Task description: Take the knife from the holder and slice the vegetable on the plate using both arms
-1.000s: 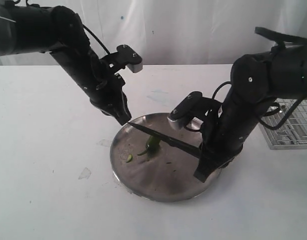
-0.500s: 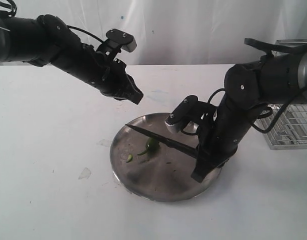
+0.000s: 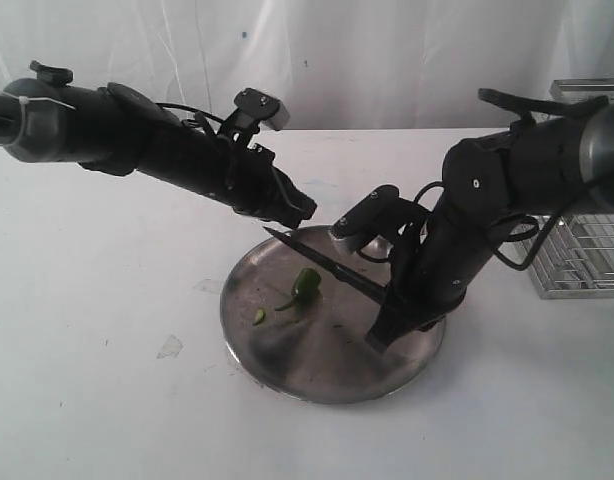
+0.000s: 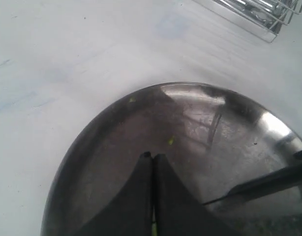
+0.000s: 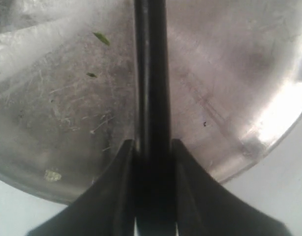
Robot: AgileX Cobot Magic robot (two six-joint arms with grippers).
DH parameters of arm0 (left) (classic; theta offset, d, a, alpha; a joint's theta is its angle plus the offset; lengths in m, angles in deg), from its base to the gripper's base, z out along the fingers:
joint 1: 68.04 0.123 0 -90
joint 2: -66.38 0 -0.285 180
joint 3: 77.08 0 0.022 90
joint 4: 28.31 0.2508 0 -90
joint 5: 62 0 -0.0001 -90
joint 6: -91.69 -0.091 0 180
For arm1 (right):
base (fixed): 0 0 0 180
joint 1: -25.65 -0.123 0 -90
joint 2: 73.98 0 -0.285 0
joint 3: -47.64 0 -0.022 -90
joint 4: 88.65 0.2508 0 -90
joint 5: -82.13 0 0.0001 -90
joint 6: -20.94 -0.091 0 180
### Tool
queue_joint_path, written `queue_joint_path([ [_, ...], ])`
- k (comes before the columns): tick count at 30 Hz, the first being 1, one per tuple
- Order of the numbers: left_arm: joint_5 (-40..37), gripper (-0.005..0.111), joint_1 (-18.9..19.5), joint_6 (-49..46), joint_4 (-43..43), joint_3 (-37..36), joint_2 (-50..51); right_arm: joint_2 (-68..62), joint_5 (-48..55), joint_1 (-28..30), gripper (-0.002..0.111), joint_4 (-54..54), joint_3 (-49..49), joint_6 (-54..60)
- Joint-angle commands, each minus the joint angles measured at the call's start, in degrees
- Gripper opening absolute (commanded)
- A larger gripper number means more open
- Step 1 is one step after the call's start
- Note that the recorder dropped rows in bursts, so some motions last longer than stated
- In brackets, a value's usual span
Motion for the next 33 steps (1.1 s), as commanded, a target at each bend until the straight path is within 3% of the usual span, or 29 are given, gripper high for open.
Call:
queue_joint_path([
  [1,-0.31,0.0,0.18,-1.6,-2.6,-0.26,1.22,-0.63,0.81,-0.05,0.0,-0.17,-0.16,0.26],
  [33,1.58,0.0,0.18,-1.6,-3.9,-0.26,6.99,-0.63,4.0,-0.05,0.0,-0.27,-0.16,0.26],
])
